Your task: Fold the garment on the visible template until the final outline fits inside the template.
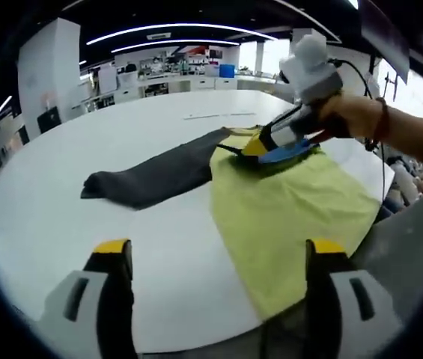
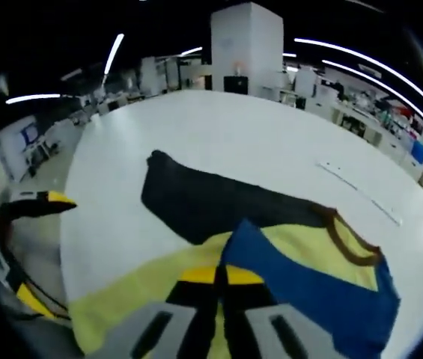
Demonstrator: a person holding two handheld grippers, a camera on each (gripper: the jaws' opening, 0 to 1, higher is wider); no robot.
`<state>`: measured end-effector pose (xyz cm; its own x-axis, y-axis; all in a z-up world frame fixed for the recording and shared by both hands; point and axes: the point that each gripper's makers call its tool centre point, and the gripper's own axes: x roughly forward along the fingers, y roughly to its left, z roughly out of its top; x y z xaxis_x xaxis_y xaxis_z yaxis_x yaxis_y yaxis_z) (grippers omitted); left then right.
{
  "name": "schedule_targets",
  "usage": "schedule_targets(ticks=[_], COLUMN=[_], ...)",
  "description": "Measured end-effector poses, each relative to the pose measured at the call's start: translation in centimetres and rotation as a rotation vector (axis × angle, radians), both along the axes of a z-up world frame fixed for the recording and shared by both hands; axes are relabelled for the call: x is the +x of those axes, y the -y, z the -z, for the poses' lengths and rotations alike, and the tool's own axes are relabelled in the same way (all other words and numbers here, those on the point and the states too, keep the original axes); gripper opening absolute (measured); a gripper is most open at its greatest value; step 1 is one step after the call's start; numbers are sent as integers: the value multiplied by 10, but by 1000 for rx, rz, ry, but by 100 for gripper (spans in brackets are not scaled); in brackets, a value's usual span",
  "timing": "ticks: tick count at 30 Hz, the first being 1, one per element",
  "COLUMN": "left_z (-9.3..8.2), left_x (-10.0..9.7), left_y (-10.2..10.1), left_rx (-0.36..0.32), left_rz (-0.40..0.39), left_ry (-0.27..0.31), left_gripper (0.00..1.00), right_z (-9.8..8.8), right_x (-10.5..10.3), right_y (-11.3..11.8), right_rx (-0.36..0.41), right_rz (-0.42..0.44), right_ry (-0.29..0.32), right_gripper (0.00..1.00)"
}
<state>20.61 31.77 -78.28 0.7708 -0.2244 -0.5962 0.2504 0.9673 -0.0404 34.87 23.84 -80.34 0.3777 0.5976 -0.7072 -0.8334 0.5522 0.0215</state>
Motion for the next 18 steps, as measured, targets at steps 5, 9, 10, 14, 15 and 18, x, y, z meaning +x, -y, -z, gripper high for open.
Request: schedule_targets(ticks=[5,9,10,14,15,18], left_z=[0,1,1,0,0,-1], left_x=[-1,-2,-2,-2,-2,-2], left_y=[-1,-3,-3,-3,-4,-2], left_rx=[5,8,9,11,12,9], left_rz=[0,-3,-4,-3,-3,0], left_ry=[1,-2,-2,-1,1,5], left_gripper=[93,93,93,94,94,95], right_z=[12,16,18,18,17,11], right_x=[-3,-9,-12,-20,-21,-22], right_y=[-1,-3,-5,-8,-8,-10], right_rx=[8,31,34,73,82,138], right_rz=[14,2,-5,-20,-24,-6], right_ry=[-36,-60,-77,-119,-122,-151], right_gripper=[0,0,0,3,6,22])
